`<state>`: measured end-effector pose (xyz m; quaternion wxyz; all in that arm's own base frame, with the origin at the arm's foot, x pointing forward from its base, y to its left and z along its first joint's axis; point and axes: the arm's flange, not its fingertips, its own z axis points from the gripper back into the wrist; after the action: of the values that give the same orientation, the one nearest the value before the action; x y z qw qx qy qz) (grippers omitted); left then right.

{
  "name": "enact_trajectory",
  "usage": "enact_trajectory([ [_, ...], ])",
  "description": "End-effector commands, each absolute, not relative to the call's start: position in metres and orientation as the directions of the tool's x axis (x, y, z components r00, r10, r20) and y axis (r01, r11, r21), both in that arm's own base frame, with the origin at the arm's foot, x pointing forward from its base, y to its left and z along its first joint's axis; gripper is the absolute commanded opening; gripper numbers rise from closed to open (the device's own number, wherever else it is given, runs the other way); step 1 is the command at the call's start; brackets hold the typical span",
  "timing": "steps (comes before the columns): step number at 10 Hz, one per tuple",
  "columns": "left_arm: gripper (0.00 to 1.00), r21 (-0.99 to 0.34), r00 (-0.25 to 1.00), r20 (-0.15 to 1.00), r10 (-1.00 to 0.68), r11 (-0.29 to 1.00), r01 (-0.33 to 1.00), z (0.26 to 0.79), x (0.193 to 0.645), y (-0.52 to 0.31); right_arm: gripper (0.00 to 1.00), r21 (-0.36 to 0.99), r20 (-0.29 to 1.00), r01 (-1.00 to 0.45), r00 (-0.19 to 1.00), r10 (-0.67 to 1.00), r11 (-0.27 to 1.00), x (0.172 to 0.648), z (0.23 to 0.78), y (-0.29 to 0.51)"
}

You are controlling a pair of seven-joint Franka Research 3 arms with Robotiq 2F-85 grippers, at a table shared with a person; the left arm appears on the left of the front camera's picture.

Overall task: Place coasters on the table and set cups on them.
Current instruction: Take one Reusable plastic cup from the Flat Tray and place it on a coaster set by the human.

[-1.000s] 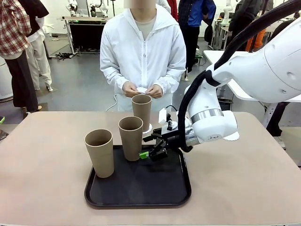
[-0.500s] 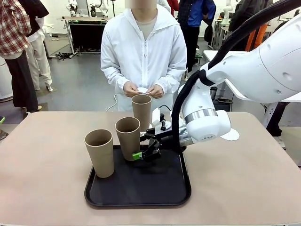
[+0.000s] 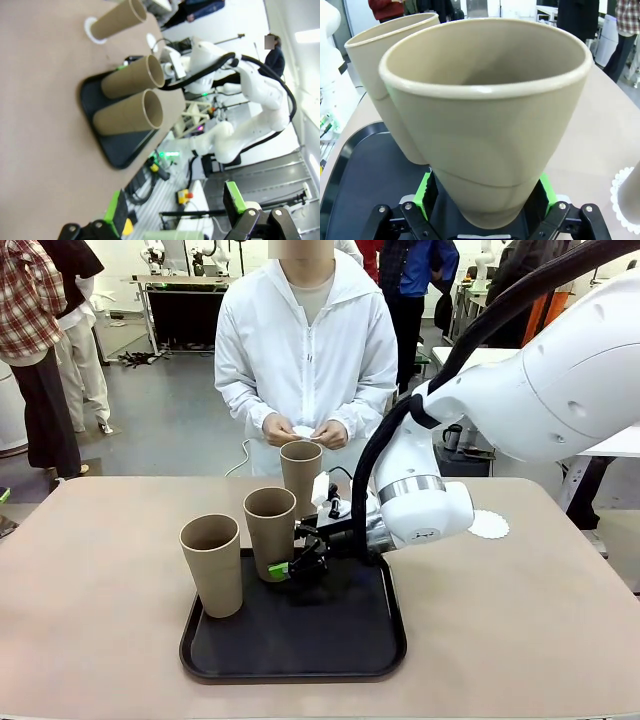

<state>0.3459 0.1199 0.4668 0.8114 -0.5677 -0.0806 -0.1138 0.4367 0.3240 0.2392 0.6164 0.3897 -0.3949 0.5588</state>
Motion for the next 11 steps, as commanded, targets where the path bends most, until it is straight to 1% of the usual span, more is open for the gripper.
enact_trajectory([
  [1,1.0,-0.903,0.96,0.267,-0.089,0.324,0.282,0.469,0.345,0.121,1.0,0.017,0.932,-0.994,0.055,0.358,0.107,0.44,0.23,0.336],
  [3,1.0,-0.903,0.96,0.267,-0.089,0.324,0.282,0.469,0.345,0.121,1.0,0.047,0.944,-0.994,0.078,0.321,0.102,0.441,0.231,0.339],
  [4,1.0,-0.903,0.96,0.267,-0.089,0.324,0.282,0.469,0.345,0.121,0.41,0.065,0.946,-0.994,0.09,0.312,0.09,0.441,0.231,0.339],
  [5,1.0,-0.903,0.96,0.267,-0.089,0.324,0.282,0.469,0.345,0.121,0.41,0.067,0.945,-0.993,0.094,0.313,0.096,0.442,0.231,0.338],
  [6,1.0,-0.903,0.96,0.267,-0.089,0.324,0.282,0.469,0.345,0.121,0.0,0.068,0.944,-0.993,0.095,0.316,0.097,0.442,0.232,0.337],
  [7,1.0,-0.903,0.96,0.267,-0.089,0.324,0.282,0.469,0.345,0.121,0.35,0.065,0.94,-0.992,0.097,0.327,0.106,0.442,0.233,0.336],
  [8,1.0,-0.903,0.96,0.267,-0.089,0.324,0.282,0.469,0.345,0.121,0.0,0.081,0.927,-0.986,0.129,0.353,0.146,0.44,0.24,0.332],
  [10,1.0,-0.903,0.96,0.267,-0.089,0.324,0.282,0.469,0.345,0.121,0.0,0.143,0.904,-0.966,0.216,0.368,0.214,0.432,0.288,0.311],
  [11,1.0,-0.903,0.96,0.267,-0.089,0.324,0.282,0.469,0.345,0.121,0.0,0.127,0.89,-0.962,0.217,0.402,0.24,0.431,0.324,0.297],
])
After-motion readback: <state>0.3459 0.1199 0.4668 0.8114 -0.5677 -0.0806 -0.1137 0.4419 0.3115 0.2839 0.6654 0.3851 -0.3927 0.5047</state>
